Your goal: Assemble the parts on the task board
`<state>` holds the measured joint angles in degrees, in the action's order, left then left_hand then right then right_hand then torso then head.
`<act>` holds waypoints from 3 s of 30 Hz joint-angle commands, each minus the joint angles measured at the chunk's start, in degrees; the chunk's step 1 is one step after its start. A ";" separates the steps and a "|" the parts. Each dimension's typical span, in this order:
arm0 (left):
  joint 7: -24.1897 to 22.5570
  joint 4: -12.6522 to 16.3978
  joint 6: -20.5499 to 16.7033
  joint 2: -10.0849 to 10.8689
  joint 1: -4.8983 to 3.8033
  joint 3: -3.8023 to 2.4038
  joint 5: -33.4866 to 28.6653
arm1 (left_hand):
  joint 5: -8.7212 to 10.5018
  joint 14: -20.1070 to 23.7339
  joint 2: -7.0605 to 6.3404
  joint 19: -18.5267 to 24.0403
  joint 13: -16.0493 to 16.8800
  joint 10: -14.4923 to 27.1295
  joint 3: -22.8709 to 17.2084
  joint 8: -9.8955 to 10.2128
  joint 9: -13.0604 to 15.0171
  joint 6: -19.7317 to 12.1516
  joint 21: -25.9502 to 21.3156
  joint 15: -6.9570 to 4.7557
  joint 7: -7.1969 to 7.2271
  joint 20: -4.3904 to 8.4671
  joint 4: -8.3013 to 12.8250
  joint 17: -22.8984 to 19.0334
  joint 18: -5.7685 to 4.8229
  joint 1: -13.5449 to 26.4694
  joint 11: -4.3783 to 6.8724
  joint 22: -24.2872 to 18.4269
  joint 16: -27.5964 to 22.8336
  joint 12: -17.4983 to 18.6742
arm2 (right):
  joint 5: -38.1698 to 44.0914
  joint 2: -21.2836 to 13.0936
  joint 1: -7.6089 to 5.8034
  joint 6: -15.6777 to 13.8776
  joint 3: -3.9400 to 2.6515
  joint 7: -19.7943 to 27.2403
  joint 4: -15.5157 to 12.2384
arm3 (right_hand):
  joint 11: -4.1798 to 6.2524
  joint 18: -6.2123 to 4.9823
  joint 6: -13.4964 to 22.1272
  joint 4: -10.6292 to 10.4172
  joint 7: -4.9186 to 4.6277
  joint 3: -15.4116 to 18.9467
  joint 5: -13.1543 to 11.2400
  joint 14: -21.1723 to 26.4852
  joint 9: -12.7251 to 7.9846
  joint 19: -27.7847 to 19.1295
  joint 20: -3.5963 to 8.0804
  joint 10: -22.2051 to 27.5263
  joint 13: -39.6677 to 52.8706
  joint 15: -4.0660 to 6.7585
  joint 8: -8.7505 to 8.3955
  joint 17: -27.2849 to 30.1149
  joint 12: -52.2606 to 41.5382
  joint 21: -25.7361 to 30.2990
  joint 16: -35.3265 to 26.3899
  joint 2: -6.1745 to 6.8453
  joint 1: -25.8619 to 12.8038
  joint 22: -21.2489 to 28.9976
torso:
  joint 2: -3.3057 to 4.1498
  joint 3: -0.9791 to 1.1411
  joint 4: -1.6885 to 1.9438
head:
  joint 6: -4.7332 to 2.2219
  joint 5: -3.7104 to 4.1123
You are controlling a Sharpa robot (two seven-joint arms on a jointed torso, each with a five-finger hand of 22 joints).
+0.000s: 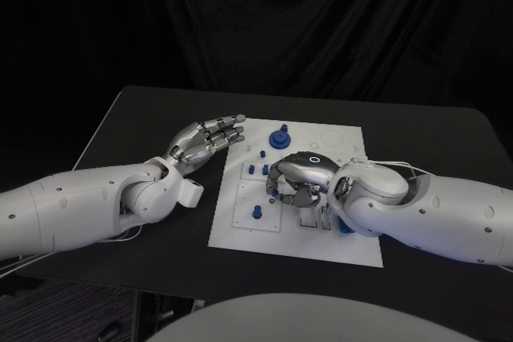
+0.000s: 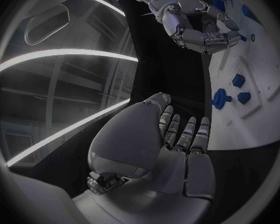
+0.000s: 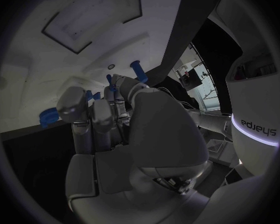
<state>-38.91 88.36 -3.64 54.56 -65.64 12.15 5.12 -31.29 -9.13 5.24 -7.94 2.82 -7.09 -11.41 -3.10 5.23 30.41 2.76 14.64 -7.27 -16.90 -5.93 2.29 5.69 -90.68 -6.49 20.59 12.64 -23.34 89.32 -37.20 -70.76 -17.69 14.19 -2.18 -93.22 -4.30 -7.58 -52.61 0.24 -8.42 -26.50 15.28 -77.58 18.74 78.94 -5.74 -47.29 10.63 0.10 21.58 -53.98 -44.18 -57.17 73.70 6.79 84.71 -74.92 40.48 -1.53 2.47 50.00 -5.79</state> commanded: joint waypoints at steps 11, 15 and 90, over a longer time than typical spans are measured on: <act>-7.73 -0.15 1.18 -0.31 0.22 -0.05 -0.24 | -0.36 0.07 0.57 -0.56 0.08 -0.13 -0.64 -0.30 0.03 0.34 0.31 -0.10 0.00 0.02 0.07 0.08 -0.41 0.30 -0.69 0.09 0.41 -0.41 | 0.34 1.06 0.80 2.13 -0.04 0.39 0.74 | -0.31 0.98 0.43 -0.18 0.07 0.24 0.36 -0.12 0.16 -0.05 0.02 -0.15 0.14 -0.08 0.20 0.12 0.19 0.47 -0.46 0.02 -0.50 -6.15 | 0.00 0.00 0.00 | 0.00 -0.36; -7.69 -0.25 1.30 -0.42 0.36 -0.05 -0.24 | -0.38 0.09 0.60 -0.58 0.09 -0.18 -0.73 -0.33 0.05 0.53 0.30 -0.10 -0.07 0.02 0.06 0.08 -0.44 0.32 -0.76 0.04 0.42 -0.49 | 0.34 1.37 0.99 2.58 -0.04 0.29 0.85 | -0.33 0.96 0.50 -0.21 0.05 0.32 0.42 -0.08 0.22 -0.07 0.00 -0.12 0.16 -0.10 0.19 0.22 0.24 0.55 -0.53 0.00 -0.59 -6.13 | -0.01 0.00 -0.01 | 0.00 -0.25; -6.76 -1.10 2.25 -1.04 1.22 -0.05 -0.26 | -0.64 0.23 0.86 -0.72 0.07 -0.13 -1.32 -0.24 -0.04 0.14 0.29 -0.08 -0.19 0.03 -0.03 0.06 -0.60 0.47 -0.94 -0.06 0.39 -0.44 | 6.32 1.40 0.35 5.45 -0.05 -2.32 0.67 | 0.89 0.82 -2.42 -1.05 1.50 1.13 14.40 -0.13 5.31 -0.16 0.78 -1.63 2.48 0.84 0.99 0.03 0.45 1.66 -1.57 -1.66 -5.74 -6.00 | -0.22 0.06 0.00 | 0.00 -1.17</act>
<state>-38.92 87.23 -2.32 53.67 -64.50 12.14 5.10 -31.74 -9.13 5.70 -8.35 2.84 -7.28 -12.37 -3.10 5.23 30.61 2.76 14.64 -7.48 -16.89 -5.92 2.28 5.71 -90.22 -7.09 20.61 12.85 -23.68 94.11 -35.87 -70.30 -14.00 14.16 -2.90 -92.59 -3.60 -7.58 -54.96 -0.65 -7.08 -25.30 29.30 -77.84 23.95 78.93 -5.31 -48.48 12.96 0.66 22.75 -53.88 -43.97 -55.69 72.36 5.45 79.28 -74.93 40.23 -1.46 2.44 50.00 -6.95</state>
